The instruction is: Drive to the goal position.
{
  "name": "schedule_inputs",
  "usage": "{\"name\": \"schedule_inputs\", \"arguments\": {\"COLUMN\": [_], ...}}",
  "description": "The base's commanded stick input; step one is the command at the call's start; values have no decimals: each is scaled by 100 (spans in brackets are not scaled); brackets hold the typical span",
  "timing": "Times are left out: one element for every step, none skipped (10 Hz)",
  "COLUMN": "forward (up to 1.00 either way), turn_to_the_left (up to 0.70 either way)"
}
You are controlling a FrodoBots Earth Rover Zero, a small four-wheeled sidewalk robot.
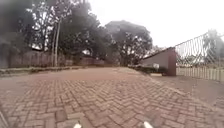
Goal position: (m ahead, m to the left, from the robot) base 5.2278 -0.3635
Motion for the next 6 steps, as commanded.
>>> {"name": "schedule_inputs", "arguments": {"forward": [50,50,50,50,50,50], "turn_to_the_left": [15,14,13,15,15,-8]}}
